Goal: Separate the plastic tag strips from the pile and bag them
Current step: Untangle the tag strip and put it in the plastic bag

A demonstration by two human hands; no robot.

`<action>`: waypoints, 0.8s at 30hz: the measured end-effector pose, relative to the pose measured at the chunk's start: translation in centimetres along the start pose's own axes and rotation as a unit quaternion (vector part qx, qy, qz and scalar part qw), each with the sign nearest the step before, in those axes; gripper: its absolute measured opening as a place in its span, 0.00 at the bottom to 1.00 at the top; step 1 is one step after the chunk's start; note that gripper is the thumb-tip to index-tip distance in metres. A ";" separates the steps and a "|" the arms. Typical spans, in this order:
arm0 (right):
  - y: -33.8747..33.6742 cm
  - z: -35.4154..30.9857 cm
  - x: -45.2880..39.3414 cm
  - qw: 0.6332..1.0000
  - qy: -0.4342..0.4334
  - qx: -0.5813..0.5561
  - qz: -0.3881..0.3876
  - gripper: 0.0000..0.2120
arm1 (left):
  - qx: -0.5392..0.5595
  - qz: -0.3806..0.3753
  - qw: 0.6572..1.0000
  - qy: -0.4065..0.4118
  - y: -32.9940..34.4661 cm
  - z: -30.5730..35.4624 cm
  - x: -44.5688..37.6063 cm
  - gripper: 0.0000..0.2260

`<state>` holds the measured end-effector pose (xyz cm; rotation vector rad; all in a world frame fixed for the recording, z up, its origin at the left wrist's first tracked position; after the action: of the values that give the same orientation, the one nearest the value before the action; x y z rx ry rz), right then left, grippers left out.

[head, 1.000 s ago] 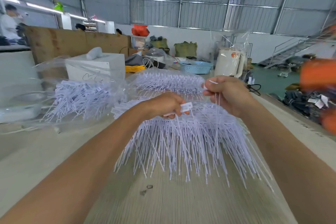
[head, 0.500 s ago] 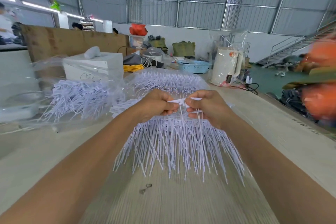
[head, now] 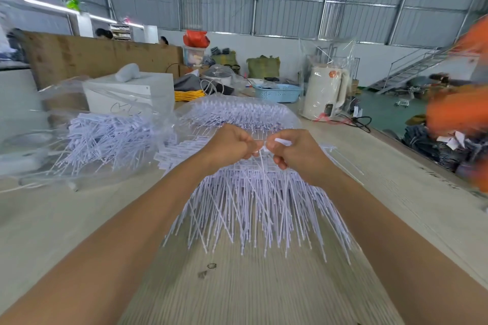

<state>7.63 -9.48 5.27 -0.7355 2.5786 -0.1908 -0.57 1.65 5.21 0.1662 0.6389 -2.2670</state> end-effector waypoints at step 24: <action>0.8 -3.0 0.0 0.980 0.116 -0.125 -0.098 0.07 | -0.103 -0.040 0.989 0.099 -0.5 4.4 0.2 0.15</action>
<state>5.87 -8.74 7.75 -1.1228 2.7805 -0.0121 -0.70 -0.33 9.16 0.2703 0.9939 -2.2602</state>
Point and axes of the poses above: each hand's wrist, its own x-axis away from the middle knuckle, its own y-axis out of the palm, z = x × y, the point moved 7 cm from there along -x, towards the middle knuckle, and after that the axes turned 12 degrees about z, right-handed, at the moved point
